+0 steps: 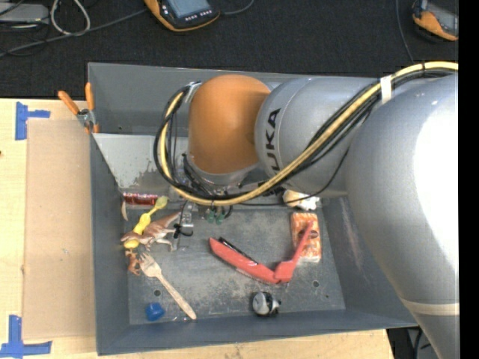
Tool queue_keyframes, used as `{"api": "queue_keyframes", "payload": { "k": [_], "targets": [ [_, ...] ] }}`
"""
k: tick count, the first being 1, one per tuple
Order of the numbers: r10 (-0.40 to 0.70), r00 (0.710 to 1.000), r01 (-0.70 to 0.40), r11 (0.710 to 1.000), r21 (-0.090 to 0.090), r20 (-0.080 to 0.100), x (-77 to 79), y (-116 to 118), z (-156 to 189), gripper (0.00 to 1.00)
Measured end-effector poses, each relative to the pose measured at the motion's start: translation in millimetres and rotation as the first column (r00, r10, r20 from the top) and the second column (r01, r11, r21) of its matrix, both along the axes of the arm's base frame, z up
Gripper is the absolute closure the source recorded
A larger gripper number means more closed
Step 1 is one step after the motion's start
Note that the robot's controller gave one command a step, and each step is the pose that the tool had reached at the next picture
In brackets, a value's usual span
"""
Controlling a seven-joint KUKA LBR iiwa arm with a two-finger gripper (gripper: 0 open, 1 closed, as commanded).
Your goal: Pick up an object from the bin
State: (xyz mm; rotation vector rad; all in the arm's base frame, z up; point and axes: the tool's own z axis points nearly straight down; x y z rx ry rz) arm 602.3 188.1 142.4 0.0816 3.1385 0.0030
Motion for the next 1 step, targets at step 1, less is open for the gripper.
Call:
{"api": "queue_keyframes", "payload": {
  "k": [1],
  "targets": [
    [0.186,0.983,-0.186,0.983,0.0,0.003,-30.4,1.7,-38.1,0.0]
  ]
}}
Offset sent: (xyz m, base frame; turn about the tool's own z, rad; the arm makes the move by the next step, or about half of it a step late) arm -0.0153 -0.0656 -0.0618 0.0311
